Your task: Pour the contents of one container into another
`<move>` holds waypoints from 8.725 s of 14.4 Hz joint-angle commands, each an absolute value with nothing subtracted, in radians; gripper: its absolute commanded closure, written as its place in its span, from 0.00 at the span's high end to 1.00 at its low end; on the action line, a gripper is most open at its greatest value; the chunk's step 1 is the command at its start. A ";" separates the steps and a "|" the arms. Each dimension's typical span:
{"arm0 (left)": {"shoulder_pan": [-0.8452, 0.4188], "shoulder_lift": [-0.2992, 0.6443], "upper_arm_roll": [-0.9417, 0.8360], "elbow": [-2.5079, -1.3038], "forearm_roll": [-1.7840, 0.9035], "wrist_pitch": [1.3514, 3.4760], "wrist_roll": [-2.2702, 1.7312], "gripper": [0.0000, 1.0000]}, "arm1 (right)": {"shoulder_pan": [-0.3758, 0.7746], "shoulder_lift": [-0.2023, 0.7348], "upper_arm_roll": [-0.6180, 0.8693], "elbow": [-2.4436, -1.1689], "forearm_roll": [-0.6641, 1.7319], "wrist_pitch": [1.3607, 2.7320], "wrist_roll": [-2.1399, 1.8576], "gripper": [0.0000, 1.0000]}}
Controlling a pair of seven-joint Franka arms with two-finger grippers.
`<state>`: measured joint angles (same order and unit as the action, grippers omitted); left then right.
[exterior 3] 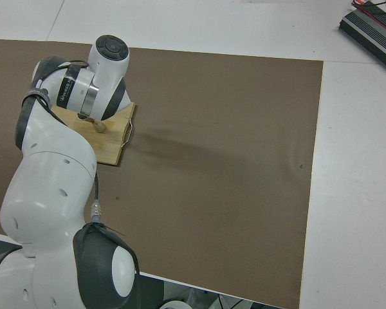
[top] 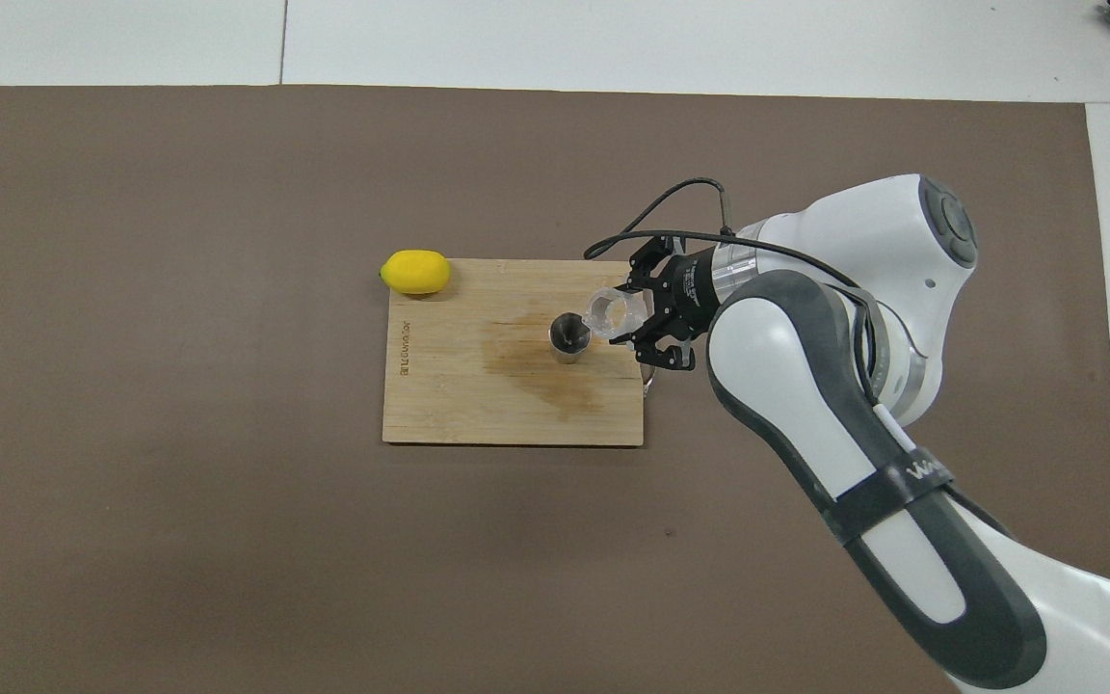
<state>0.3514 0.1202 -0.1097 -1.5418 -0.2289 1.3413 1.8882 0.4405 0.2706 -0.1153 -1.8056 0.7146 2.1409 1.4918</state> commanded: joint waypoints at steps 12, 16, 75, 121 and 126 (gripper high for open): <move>0.109 -0.081 -0.103 -1.545 -0.021 1.335 0.965 1.00 | 0.486 0.275 -0.121 -1.770 0.557 2.160 1.624 0.00; 0.113 -0.104 -0.110 -1.569 -0.031 1.382 0.637 1.00 | 0.491 0.275 -0.120 -1.761 0.502 2.160 1.646 0.00; 0.086 0.006 -0.066 -1.540 0.049 1.591 -0.046 1.00 | 0.542 0.276 -0.110 -1.759 0.314 2.175 1.680 0.00; 0.072 -0.002 -0.071 -1.554 0.035 1.565 -0.049 1.00 | -0.163 0.472 -0.057 -1.870 1.184 1.827 0.764 0.00; 0.072 -0.003 -0.075 -1.560 0.035 1.568 -0.048 1.00 | -0.166 0.479 -0.057 -1.936 1.246 1.887 0.691 0.00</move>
